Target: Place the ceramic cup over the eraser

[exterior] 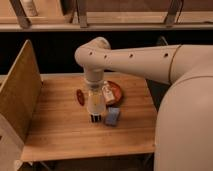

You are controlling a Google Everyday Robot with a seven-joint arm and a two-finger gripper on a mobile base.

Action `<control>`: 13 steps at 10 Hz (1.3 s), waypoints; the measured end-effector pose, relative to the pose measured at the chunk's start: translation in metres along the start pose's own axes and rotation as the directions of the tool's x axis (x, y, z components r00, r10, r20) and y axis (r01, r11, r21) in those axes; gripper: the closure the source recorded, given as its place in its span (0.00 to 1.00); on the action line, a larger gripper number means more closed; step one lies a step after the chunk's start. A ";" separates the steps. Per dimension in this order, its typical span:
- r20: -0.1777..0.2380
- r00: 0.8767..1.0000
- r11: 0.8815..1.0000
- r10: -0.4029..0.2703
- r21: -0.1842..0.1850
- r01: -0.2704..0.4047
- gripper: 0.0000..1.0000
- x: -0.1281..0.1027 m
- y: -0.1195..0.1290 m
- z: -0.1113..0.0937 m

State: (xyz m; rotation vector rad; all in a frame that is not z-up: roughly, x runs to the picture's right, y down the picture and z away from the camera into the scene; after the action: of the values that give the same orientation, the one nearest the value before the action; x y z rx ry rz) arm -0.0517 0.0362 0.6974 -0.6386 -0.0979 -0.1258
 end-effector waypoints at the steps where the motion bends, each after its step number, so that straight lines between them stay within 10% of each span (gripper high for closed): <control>1: -0.001 1.000 1.000 -0.003 0.003 0.003 1.00 0.000 -0.001 0.002; 13: 0.043 0.999 0.999 -0.026 0.019 0.025 0.95 0.003 0.005 0.054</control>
State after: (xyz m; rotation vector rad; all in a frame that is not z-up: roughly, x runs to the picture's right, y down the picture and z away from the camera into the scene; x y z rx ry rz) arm -0.0513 0.0725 0.7380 -0.6217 -0.1488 -0.1358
